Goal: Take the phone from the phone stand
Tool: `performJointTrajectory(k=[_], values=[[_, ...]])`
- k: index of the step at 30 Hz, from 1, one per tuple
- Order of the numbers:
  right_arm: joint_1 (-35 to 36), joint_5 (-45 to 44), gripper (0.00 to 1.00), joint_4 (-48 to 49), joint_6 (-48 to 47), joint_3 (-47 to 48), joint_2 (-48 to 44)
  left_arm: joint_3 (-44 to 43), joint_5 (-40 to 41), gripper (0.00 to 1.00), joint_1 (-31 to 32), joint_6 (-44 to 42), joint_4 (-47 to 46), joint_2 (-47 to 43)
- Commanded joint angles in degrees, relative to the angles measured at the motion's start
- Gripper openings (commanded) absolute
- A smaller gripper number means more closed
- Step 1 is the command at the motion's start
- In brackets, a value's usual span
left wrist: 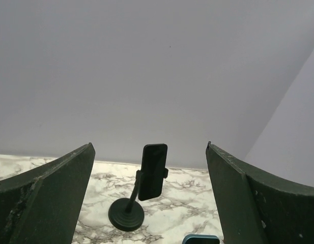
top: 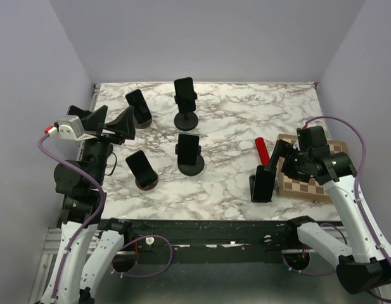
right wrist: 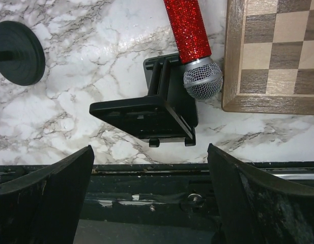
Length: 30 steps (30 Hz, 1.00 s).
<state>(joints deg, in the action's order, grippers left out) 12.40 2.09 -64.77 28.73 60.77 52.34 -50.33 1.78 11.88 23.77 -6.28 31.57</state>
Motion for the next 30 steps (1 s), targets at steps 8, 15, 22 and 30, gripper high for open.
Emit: performJointTrajectory(k=[8, 15, 22, 30], values=[[10.0, -6.1, 1.0, 3.7, 3.7, -2.3, 6.2, -0.1, -1.6, 0.99, 0.2, 2.5, 1.2, 4.4], [17.1, -14.5, 1.0, 3.5, 8.2, -3.6, 11.1, -0.8, -0.9, 0.99, 0.2, 1.8, 2.6, 5.4], [19.1, -19.3, 1.0, 3.0, 10.8, -3.7, 12.9, -0.9, -1.1, 0.99, 0.2, 2.0, 2.7, 5.7], [19.2, -21.1, 0.94, 7.4, 12.4, -5.5, 13.6, -0.9, -0.3, 0.99, 0.2, 2.1, 3.1, 5.6]])
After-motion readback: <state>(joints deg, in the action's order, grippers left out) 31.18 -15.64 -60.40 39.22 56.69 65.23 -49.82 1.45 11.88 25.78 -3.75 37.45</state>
